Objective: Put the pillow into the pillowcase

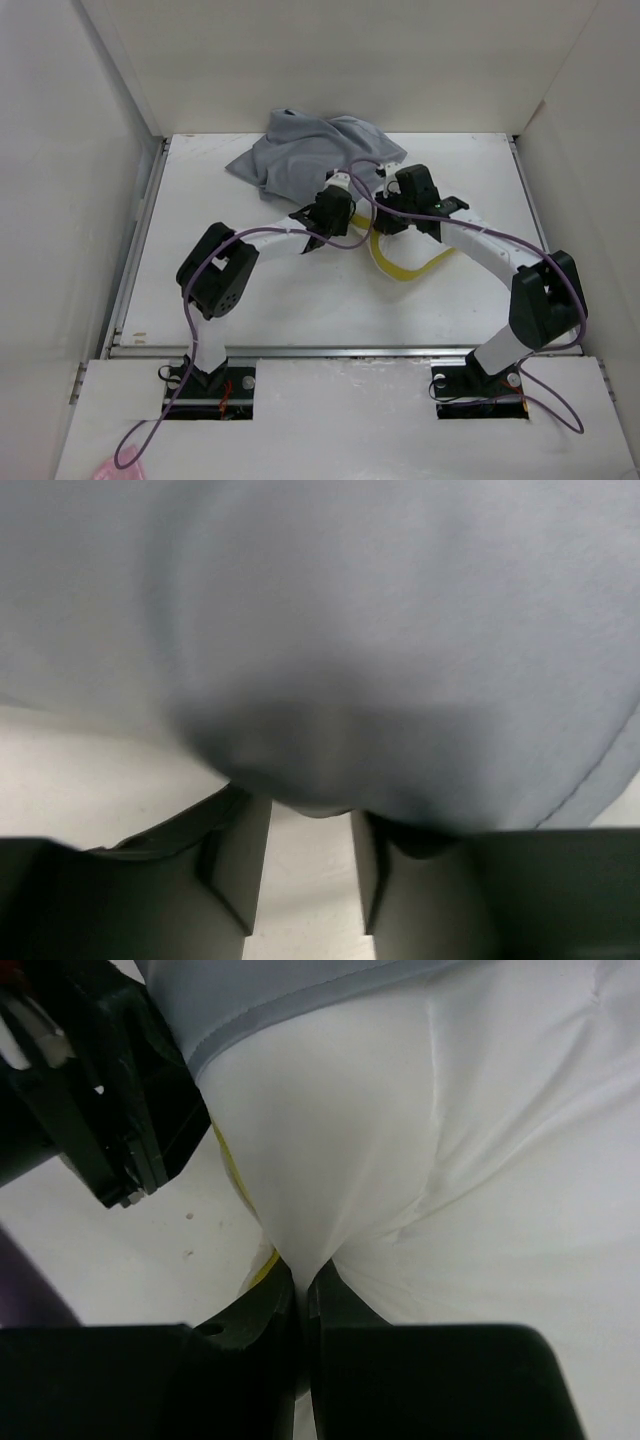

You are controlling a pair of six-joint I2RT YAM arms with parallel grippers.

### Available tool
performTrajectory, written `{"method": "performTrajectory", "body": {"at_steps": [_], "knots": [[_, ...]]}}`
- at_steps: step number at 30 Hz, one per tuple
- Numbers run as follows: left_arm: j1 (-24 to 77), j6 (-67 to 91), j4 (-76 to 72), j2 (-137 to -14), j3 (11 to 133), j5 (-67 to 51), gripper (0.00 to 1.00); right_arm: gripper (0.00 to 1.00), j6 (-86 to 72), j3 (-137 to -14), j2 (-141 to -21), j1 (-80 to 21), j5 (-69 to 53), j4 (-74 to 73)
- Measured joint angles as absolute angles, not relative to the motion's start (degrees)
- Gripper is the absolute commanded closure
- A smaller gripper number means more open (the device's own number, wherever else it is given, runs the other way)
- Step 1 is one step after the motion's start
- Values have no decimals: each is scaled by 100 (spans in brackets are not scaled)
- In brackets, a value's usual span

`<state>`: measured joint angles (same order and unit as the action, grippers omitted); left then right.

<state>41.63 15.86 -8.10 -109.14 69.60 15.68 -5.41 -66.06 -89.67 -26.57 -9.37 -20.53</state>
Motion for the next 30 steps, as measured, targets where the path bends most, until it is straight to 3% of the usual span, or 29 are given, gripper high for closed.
{"method": "performTrajectory", "body": {"at_steps": [2,3,10,20,30], "knots": [[4182,1599,-755,-10997,7094,1634,96,100,-563,-6606,-8962,-2657,-998,-2008],[4195,1597,-740,-11043,7166,1688,100,100,-582,-6606,-8960,-2657,-1015,-1984],[4230,1612,-548,-10746,7118,1752,100,100,-921,-6578,-8917,-2659,-1039,-1623],[4781,1625,338,-8875,6810,1109,100,100,-1822,-5966,-8833,-2832,-727,1396],[5015,1638,928,-8099,6713,303,100,100,-2425,-5430,-8823,-3096,-32,3531]]}}
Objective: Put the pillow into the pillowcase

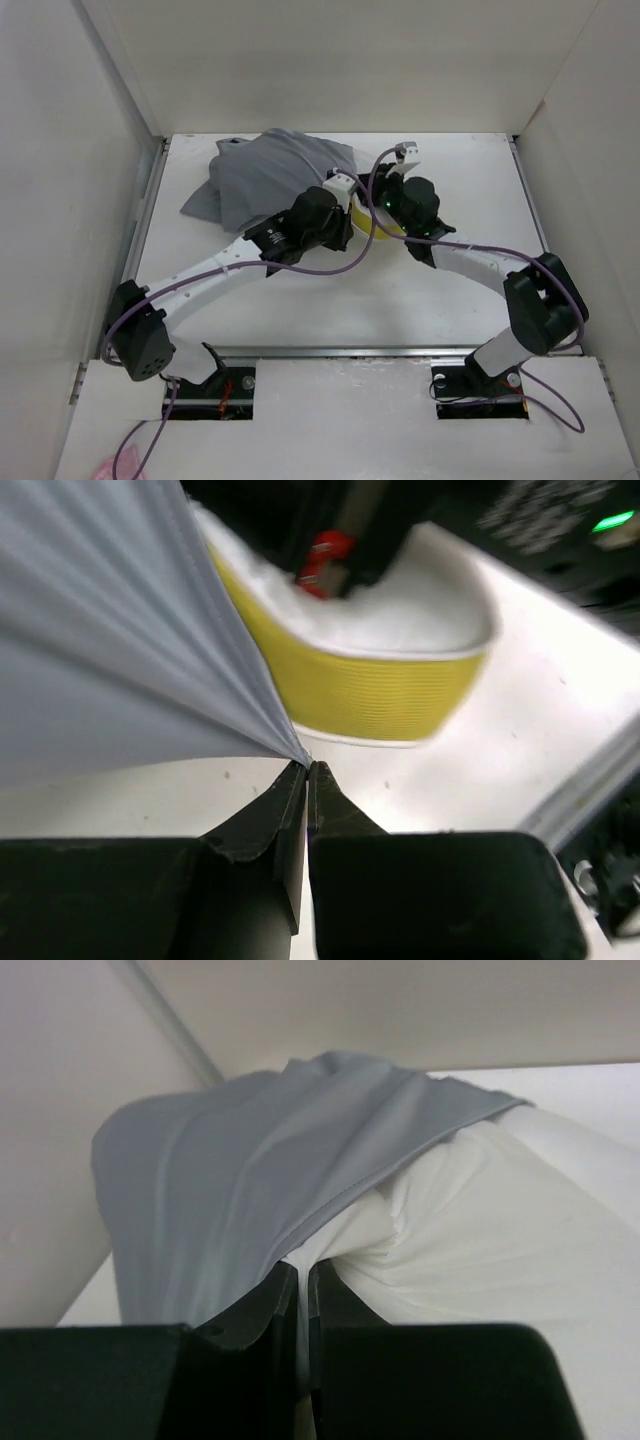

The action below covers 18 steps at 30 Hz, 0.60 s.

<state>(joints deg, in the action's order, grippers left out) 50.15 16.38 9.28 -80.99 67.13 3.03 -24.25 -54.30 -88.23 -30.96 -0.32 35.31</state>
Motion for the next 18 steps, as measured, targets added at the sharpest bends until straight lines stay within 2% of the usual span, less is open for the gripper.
{"method": "performTrajectory", "body": {"at_steps": [6,10,11,12,13,14,15,16,17,18], "knots": [[5013,1625,1140,-7760,6589,-298,100,100,-2740,-5078,-9461,-3712,891,5078],[5000,1612,1264,-7784,6560,-464,100,100,-2856,-5078,-9813,-4066,1389,5572],[4993,1619,1282,-7822,6560,-513,100,97,-2858,-5081,-9852,-4115,1452,5592],[4982,1627,1306,-7865,6560,-572,100,89,-2867,-5081,-9867,-4165,1483,5594],[4982,1723,1299,-7900,6556,-808,77,65,-2895,-5081,-9872,-4193,1492,5592],[5028,1743,1293,-7926,6556,-965,62,50,-2950,-5074,-9872,-4213,1487,5607],[5118,1811,1297,-7933,6556,-1122,42,36,-2978,-5057,-9863,-4230,1485,5631],[5188,1850,1304,-7933,6556,-1208,28,18,-2989,-5033,-9835,-4244,1487,5618],[5247,1887,1306,-7926,6556,-1275,17,13,-3022,-4995,-9793,-4246,1540,5607],[5266,1914,1350,-7915,6556,-1258,0,11,-3015,-4941,-9697,-4239,1603,5527]]}}
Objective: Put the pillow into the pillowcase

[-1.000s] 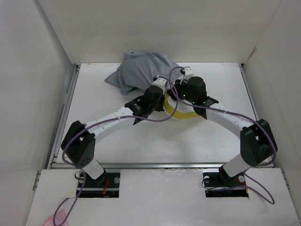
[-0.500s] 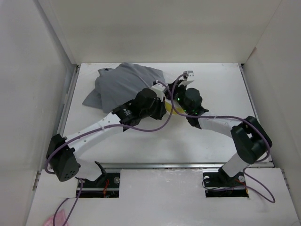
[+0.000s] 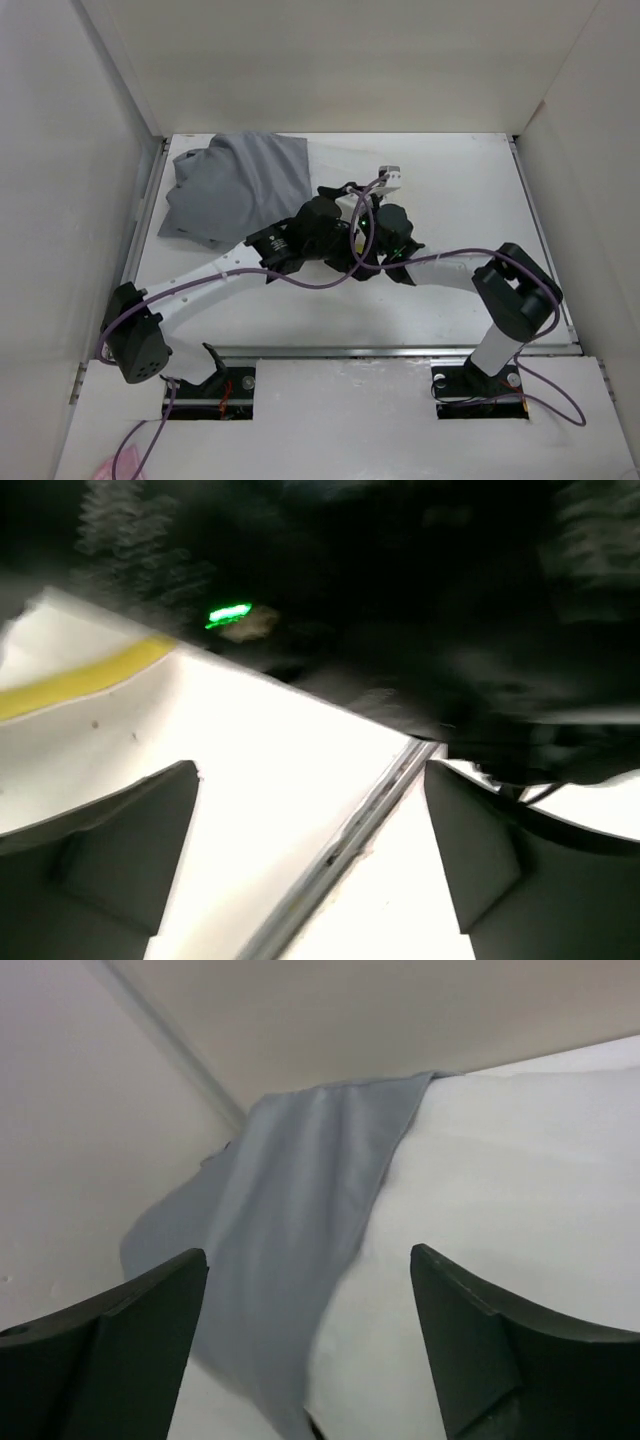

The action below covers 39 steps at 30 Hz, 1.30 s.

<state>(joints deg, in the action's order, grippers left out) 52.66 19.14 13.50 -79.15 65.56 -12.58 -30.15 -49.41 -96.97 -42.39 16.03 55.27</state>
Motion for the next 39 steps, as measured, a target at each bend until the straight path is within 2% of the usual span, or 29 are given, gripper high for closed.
{"method": "performTrajectory", "body": {"at_steps": [2,7,13,18,25,27,30,31,32,33,34,39], "knots": [[5266,1981,1361,-7887,6558,-1227,0,5,-3028,-4866,-9465,-4224,1732,5369],[5172,2027,1507,-7653,6582,-976,0,1,-3026,-4847,-8982,-4086,1907,4836],[4807,2357,1994,-7583,7229,495,0,0,-2952,-5159,-8923,-3155,1605,3599],[3833,2504,2228,-8589,8652,1361,0,0,-2547,-6211,-9491,-2244,958,2453],[3017,2432,2845,-11347,11052,1951,6,0,-1474,-7585,-10645,-2147,-414,1400],[2906,2408,2965,-12025,11439,1846,12,0,-1334,-7771,-10934,-2163,-681,1219],[2786,2410,3192,-12656,11474,1559,38,0,-1273,-7535,-11037,-2189,-875,969],[2755,2429,3124,-12731,11303,1483,53,0,-1264,-7435,-11032,-2189,-902,934],[2731,2473,3024,-12733,11080,1415,79,0,-1271,-7336,-11024,-2187,-930,941],[2718,2512,2873,-12685,10829,1339,92,0,-1282,-7266,-11004,-2187,-952,945],[2716,2552,2635,-12597,10554,1247,100,0,-1295,-7207,-10960,-2189,-991,945],[2928,2620,1857,-11655,9032,1170,100,0,-1391,-6689,-10324,-2217,-1004,884]]}}
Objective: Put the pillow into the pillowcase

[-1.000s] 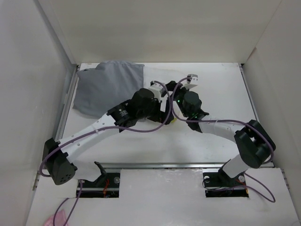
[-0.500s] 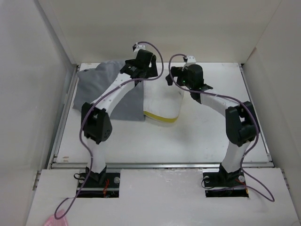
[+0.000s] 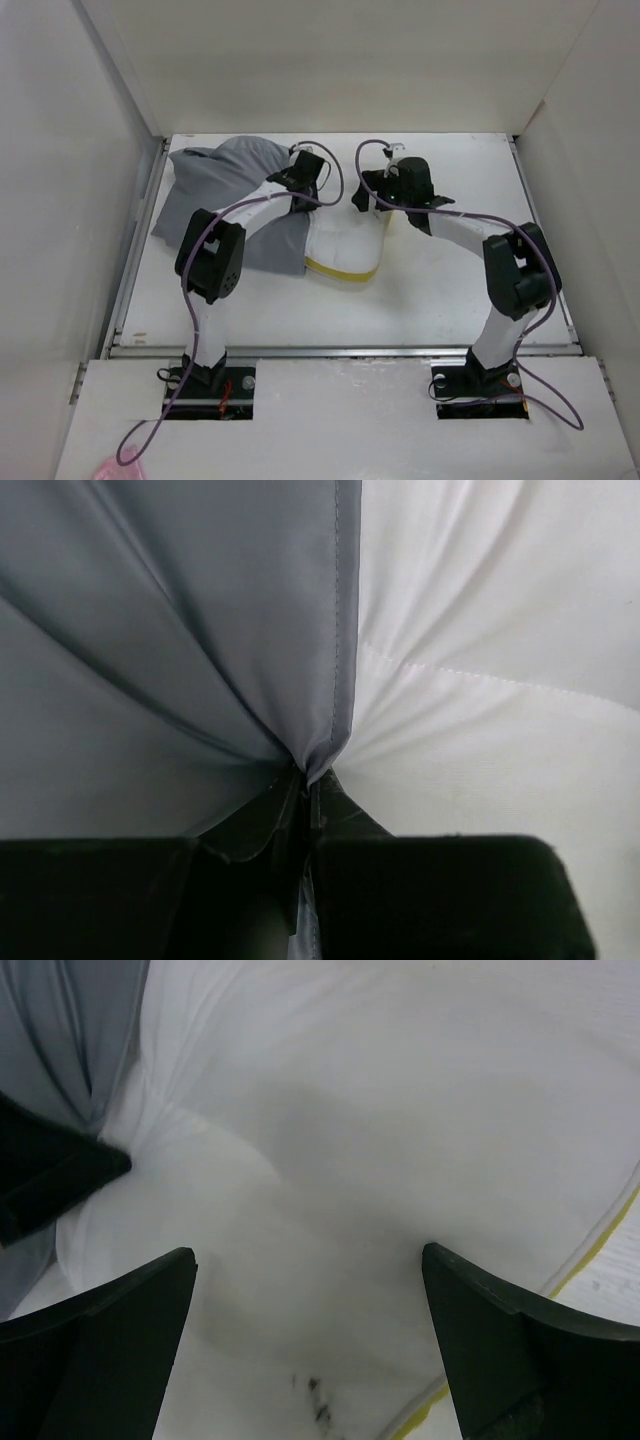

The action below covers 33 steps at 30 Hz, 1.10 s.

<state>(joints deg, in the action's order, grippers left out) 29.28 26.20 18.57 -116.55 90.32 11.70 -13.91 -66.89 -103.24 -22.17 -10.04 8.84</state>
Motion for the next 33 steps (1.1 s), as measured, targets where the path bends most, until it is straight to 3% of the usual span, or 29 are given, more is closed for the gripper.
{"method": "performTrajectory", "body": {"at_steps": [5,7,10,14,19,24,33], "knots": [[3745,2851,1997,-10575,7717,1140,100,0,-1413,-6226,-9568,-2213,-840,672],[4077,2965,2292,-10291,7509,1090,62,0,-1365,-6093,-9310,-2209,-790,602],[4390,3164,2825,-10057,7476,1022,44,0,-1251,-6029,-9105,-2211,-749,436],[4338,3164,3516,-10088,8014,1256,38,0,-1129,-5677,-8823,-2209,-635,233],[4237,2738,3887,-10715,9835,1817,30,0,-1066,-5142,-8230,-2211,-443,-158],[4209,2110,4064,-11743,11404,2220,29,0,-1031,-4897,-7537,-2211,-73,-349],[4023,1507,4525,-13260,12119,2493,30,0,-1026,-4659,-7216,-2211,132,-451]]}}
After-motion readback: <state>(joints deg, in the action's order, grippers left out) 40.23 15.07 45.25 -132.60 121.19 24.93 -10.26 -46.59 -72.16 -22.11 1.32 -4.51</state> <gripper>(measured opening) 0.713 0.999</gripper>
